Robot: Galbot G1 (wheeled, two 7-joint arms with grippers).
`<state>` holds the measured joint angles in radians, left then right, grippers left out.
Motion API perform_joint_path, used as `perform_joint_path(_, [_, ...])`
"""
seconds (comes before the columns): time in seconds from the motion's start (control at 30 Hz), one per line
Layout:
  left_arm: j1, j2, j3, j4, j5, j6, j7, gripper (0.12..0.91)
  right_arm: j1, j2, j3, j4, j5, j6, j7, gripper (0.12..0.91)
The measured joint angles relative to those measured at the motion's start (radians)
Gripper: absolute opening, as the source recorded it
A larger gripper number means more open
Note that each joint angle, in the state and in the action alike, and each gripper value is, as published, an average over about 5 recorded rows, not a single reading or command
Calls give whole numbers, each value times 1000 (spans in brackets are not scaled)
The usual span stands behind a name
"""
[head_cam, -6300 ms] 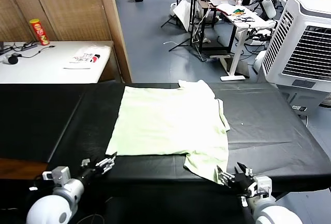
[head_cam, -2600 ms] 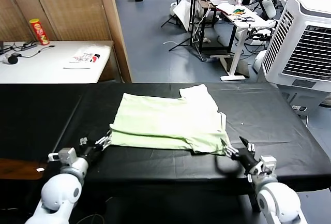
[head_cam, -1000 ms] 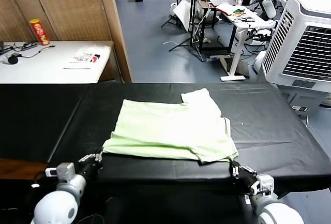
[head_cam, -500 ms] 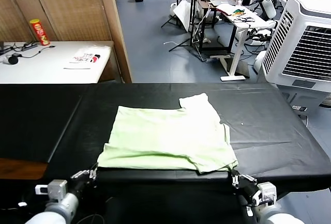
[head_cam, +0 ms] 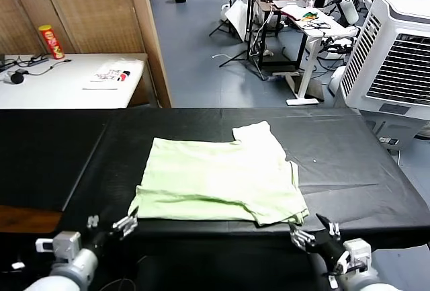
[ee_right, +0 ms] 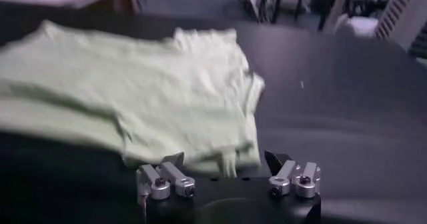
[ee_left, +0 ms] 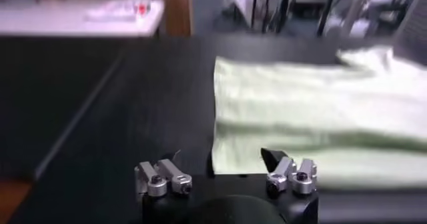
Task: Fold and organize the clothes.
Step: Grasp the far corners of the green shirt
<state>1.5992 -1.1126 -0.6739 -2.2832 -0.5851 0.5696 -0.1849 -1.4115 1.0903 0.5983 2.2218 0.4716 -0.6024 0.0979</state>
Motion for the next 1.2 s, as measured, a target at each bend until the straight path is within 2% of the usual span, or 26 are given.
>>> perform_joint_path(0.2, [-238, 38, 57, 147, -102, 21, -18, 798, 266, 7, -112, -209, 12, 18, 40, 798])
perform_joint_path(0.4, [-484, 56, 152, 346, -191, 81, -55, 798, 504, 33, -227, -445, 26, 0, 59, 798])
perform_joint_path(0.7, [-795, 29, 321, 663, -209, 125, -51, 798, 765, 90, -338, -772, 26, -45, 53, 798])
perform_joint_path(0.93, [-922, -7, 389, 850, -189, 134, -29, 798, 848, 133, -362, -924, 30, -60, 31, 798])
perform_joint_path(1.2, [-971, -39, 412, 934, -190, 138, -9, 798, 885, 164, -374, -1014, 24, -56, -1, 789])
